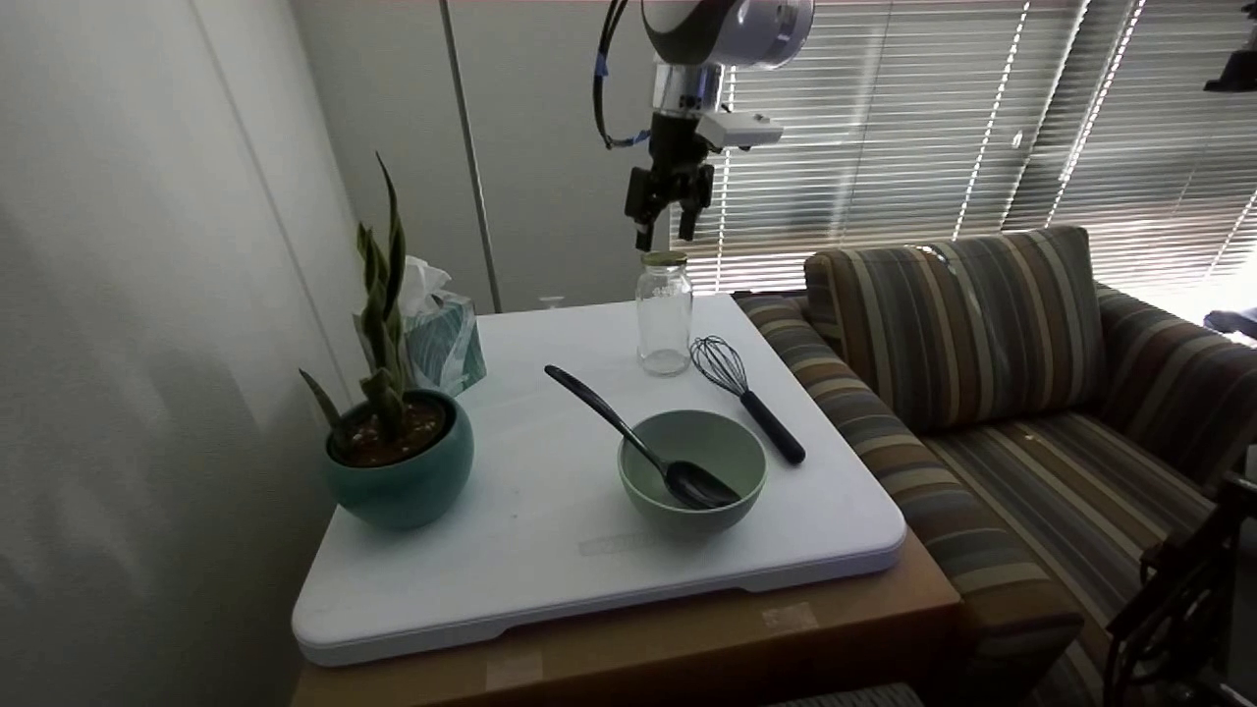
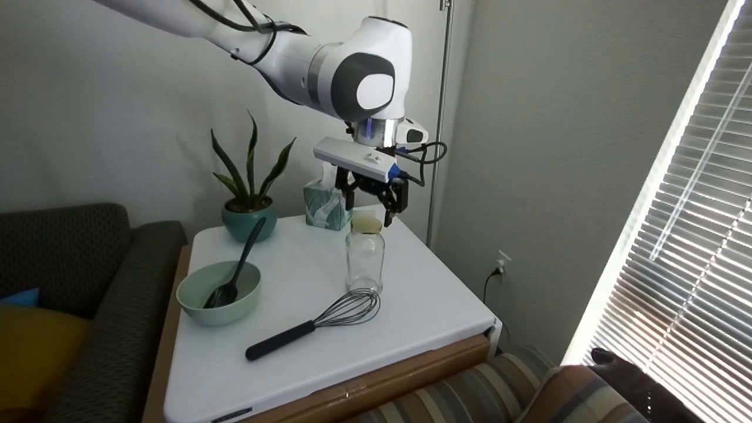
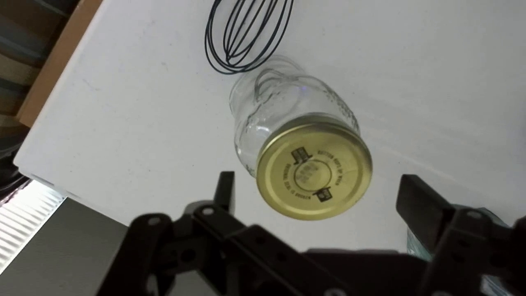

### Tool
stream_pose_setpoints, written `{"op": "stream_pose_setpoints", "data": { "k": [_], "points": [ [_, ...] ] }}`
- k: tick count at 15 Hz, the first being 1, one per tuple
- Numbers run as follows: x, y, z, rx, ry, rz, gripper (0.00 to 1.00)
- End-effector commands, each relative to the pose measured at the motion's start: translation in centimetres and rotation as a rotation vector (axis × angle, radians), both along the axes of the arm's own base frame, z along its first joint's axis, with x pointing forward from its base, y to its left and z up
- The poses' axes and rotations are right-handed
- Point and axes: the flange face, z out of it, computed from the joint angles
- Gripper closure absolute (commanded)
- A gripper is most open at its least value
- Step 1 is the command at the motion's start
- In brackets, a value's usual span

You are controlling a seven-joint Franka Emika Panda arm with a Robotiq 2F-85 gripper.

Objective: Take the lid off the bottle and put it on the board

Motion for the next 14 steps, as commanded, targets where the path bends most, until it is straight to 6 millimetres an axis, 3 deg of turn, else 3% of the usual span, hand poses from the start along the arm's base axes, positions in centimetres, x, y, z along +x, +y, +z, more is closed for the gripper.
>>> {"op": "stream_pose_setpoints", "data": {
  "k": [1,8,11,13,14],
  "points": [
    [0.0,-0.8,-1.0,0.013,0.045,0.021,0.0],
    [0.5,-0.7,-2.1,0.016,0.03,0.026,0.0],
    [0.6,-0.8,-2.2,0.031,0.029,0.026,0.28],
    [0.7,-0.7,-2.3,0.037,0.028,0.025,0.41],
    [0.7,-0.7,-2.2,0.041,0.027,0.025,0.43]
  ]
}}
